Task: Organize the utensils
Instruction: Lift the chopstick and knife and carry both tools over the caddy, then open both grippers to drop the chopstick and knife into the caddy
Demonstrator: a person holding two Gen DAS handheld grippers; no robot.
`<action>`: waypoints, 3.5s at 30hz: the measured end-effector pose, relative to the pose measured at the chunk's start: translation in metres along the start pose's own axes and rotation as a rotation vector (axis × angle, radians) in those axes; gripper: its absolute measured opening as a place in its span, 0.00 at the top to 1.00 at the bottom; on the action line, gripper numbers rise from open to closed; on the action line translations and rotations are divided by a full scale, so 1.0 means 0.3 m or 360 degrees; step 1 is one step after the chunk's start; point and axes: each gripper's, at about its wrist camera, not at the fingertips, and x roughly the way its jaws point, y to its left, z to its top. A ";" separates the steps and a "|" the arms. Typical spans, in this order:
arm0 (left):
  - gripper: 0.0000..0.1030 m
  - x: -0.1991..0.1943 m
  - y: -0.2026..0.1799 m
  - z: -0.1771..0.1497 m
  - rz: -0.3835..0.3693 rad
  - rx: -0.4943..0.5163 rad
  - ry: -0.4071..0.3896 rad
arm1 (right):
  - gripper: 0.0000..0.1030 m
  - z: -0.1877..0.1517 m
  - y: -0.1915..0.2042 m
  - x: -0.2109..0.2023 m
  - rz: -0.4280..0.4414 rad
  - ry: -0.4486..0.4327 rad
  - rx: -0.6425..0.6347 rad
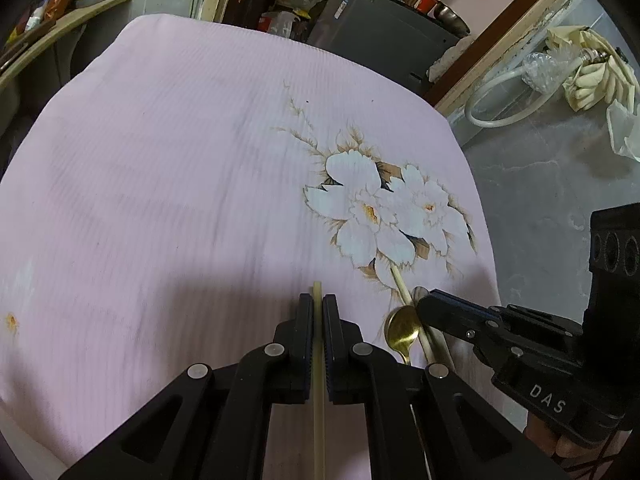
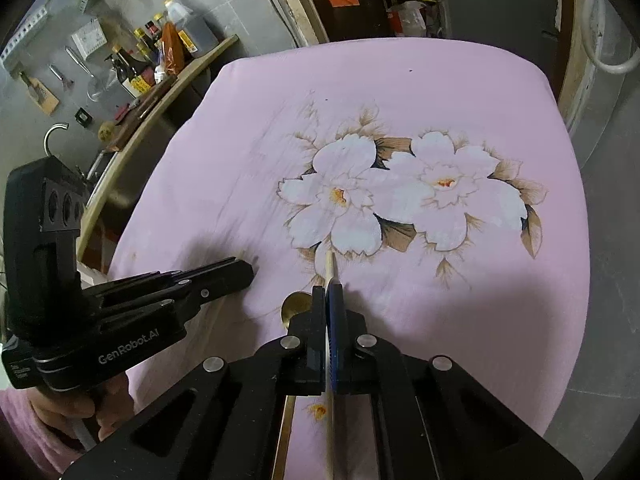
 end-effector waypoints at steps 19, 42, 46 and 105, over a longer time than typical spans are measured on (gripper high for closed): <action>0.95 -0.192 -0.063 -0.001 -0.0123 0.0059 -0.0224 | 0.98 -0.071 -0.074 -0.210 0.0144 -0.0349 0.0295; 0.95 -0.837 -0.035 -0.011 -0.0230 0.0250 -0.0878 | 0.98 -0.210 0.404 -0.770 -0.0009 -0.1197 0.0165; 0.95 -0.938 0.042 0.000 -0.0205 0.0249 -0.0954 | 0.98 -0.197 0.531 -0.792 0.0024 -0.1253 0.0099; 0.95 -0.933 0.571 -0.045 0.0139 0.0227 -0.1381 | 0.98 -0.230 1.017 -0.411 -0.0212 -0.1087 -0.0105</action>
